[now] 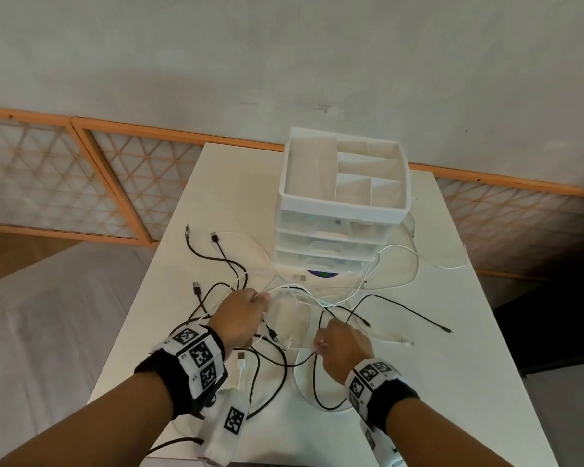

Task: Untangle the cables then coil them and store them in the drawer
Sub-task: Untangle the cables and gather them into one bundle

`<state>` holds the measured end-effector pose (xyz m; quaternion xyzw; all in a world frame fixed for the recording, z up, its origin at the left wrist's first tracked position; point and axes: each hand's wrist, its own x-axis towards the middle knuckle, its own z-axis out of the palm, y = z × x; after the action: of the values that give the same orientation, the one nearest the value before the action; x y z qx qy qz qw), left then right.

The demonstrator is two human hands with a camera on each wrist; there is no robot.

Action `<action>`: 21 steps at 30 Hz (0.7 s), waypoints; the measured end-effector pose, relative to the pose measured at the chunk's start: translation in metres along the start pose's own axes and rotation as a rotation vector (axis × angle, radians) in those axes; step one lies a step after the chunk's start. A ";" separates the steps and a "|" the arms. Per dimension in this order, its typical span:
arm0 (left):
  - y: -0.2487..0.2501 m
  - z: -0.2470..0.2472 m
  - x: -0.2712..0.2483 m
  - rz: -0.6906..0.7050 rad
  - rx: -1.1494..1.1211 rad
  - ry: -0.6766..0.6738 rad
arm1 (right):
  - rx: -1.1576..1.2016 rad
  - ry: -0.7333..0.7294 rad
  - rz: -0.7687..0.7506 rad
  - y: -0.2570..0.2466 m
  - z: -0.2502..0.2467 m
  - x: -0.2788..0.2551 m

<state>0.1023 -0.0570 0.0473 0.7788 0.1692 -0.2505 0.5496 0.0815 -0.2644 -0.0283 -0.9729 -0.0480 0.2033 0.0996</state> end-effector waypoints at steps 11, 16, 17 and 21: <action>0.032 0.007 -0.005 -0.030 -0.329 -0.216 | 0.850 0.427 0.057 -0.083 -0.062 -0.020; 0.031 -0.005 0.002 0.085 -0.145 -0.080 | 0.688 0.472 -0.177 -0.097 -0.054 -0.029; 0.031 -0.010 0.003 0.122 -0.077 -0.074 | 0.666 0.519 -0.199 -0.096 -0.054 -0.033; 0.039 -0.023 0.001 0.239 0.095 -0.088 | 0.600 0.386 -0.009 -0.080 -0.061 -0.026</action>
<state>0.1282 -0.0489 0.0830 0.8067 0.0388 -0.2250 0.5450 0.0780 -0.2006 0.0536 -0.9206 0.0294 0.0204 0.3889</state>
